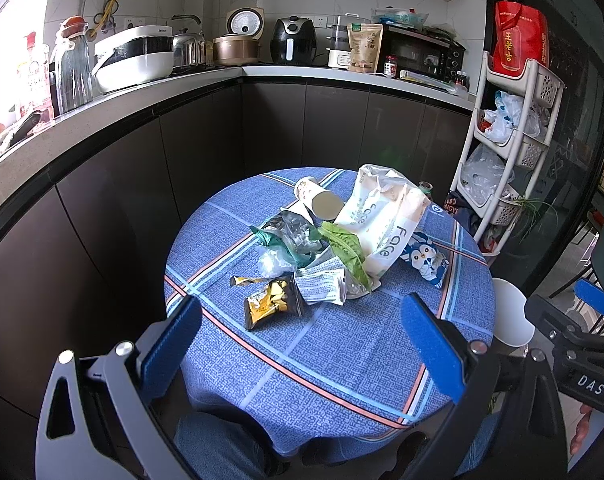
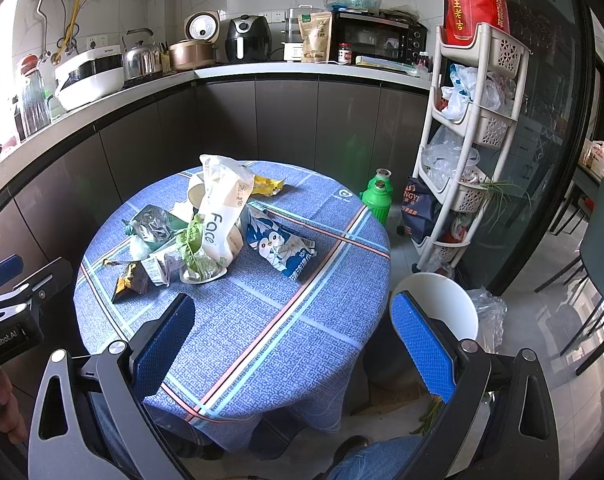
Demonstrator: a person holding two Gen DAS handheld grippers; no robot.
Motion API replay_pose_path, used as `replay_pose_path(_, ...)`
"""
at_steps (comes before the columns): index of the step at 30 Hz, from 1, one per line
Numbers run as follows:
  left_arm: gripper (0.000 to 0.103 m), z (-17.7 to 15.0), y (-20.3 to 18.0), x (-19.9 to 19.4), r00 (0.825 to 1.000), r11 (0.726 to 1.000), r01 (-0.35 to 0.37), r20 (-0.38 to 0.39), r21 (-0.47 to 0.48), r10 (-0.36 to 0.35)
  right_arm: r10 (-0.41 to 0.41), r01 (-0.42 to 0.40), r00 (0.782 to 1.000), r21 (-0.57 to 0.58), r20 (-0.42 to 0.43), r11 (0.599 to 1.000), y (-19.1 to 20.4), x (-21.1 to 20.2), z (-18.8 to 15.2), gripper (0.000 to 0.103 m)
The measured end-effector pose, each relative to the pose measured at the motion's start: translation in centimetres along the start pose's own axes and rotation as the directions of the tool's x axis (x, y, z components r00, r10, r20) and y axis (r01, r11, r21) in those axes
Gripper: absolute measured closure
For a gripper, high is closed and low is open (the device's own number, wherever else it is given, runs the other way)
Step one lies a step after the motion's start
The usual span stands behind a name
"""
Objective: Collect trash
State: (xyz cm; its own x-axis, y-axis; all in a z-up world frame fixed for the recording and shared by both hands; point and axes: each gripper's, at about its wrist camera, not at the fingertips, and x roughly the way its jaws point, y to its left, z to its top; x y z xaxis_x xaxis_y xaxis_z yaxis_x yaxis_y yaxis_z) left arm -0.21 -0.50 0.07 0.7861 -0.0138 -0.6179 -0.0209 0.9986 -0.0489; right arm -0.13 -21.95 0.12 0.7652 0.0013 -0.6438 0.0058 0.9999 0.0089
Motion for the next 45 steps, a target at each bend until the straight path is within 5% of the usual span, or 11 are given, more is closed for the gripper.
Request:
replay_pose_path(15, 0.004, -0.3, -0.1, 1.3, 1.000, 1.000, 0.000, -0.029, 0.001, 0.001, 0.011, -0.011, 0.999, -0.002, -0.037, 1.000, 0.0, 1.5, 0.0, 0.008)
replay_pose_path(21, 0.004, -0.7, 1.3, 2.9, 0.994, 0.996, 0.090, -0.054, -0.029, -0.092, 0.134, -0.134, 0.991, 0.008, -0.016, 0.991, -0.4, 2.9, -0.2, 0.008)
replay_pose_path(29, 0.004, -1.3, 3.0, 6.0, 0.976, 0.982, 0.187, -0.108, -0.032, -0.190, 0.243, -0.247, 0.962, -0.022, -0.126, 0.969, 0.0, 9.7, -0.1, 0.008)
replay_pose_path(37, 0.015, 0.7, 4.8, 9.8, 0.959, 0.972, 0.223, -0.165, -0.071, -0.232, 0.377, -0.378, 0.926, -0.035, -0.021, 0.925, 2.1, 13.0, 5.3, 0.009)
replay_pose_path(43, 0.026, 0.7, 3.9, 11.5, 0.936, 0.958, 0.281, -0.204, -0.051, -0.286, 0.369, -0.372, 0.928, -0.058, -0.057, 0.927, 4.4, 16.8, 7.2, 0.031)
replay_pose_path(45, 0.035, 0.3, 3.3, 12.2, 0.924, 0.952, 0.304, -0.231, -0.043, -0.305, 0.330, -0.335, 0.942, -0.085, -0.066, 0.938, 5.0, 17.0, 7.2, 0.076)
